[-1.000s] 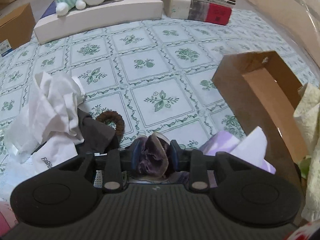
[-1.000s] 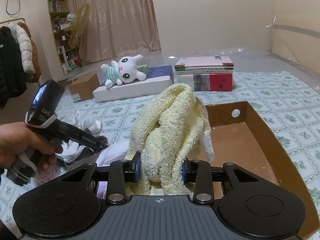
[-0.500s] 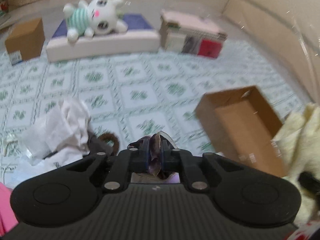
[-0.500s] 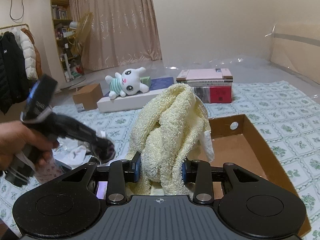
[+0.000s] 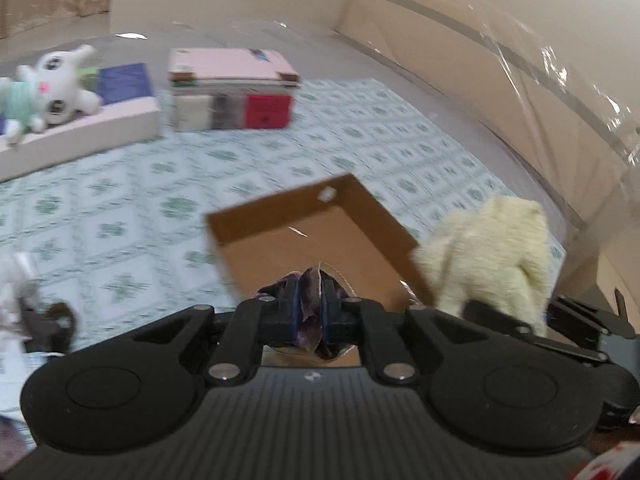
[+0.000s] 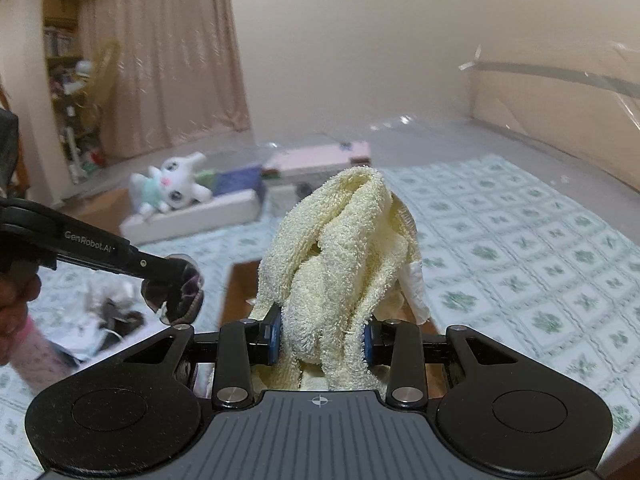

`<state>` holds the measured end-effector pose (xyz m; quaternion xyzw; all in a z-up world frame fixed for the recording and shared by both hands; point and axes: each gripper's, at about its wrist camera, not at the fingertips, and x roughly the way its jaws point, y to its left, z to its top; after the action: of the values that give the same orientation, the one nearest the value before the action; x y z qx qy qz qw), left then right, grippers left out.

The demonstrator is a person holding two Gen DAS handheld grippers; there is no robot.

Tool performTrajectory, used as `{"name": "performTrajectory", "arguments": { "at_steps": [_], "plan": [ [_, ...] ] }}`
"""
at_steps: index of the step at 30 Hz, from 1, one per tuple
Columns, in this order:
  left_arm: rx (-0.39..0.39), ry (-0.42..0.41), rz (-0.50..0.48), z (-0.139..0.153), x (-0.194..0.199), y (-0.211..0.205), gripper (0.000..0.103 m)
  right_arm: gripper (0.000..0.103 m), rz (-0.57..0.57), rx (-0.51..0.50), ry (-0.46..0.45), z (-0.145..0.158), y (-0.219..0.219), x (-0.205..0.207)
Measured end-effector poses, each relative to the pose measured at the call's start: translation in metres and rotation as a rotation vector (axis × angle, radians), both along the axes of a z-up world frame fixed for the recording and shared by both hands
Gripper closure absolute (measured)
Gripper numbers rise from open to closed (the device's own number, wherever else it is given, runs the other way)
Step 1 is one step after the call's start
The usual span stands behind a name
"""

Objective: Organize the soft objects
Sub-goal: 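Carry towel and scrunchie into the cardboard box and open both grippers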

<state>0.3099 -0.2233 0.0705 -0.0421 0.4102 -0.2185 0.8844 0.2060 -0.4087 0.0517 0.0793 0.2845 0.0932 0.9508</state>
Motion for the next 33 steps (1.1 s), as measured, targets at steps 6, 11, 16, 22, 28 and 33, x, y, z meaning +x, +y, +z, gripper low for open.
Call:
{"name": "performTrajectory", "arguments": {
  "at_steps": [6,11,16,22,28,33],
  "plan": [
    [0.012,-0.004,-0.059,-0.020,-0.001,-0.036,0.070,0.067,-0.026,0.012,0.060,-0.024,-0.017,0.005],
    [0.023,-0.045,-0.029,-0.019,-0.011,-0.022,0.067,0.066,-0.034,0.016,0.074,-0.032,-0.023,0.007],
    [0.036,-0.090,0.031,-0.012,-0.032,0.007,0.063,0.060,-0.006,0.032,0.086,-0.036,-0.017,0.013],
    [0.034,-0.123,0.073,-0.009,-0.066,0.036,0.059,0.031,-0.024,0.063,0.060,-0.037,-0.017,0.010],
    [0.036,-0.135,0.088,-0.010,-0.109,0.055,0.056,0.031,-0.040,0.047,0.025,-0.017,-0.010,-0.016],
    [0.038,-0.146,0.103,-0.006,-0.146,0.070,0.055,0.031,-0.031,0.059,0.052,-0.008,0.009,-0.043]
  ]
}}
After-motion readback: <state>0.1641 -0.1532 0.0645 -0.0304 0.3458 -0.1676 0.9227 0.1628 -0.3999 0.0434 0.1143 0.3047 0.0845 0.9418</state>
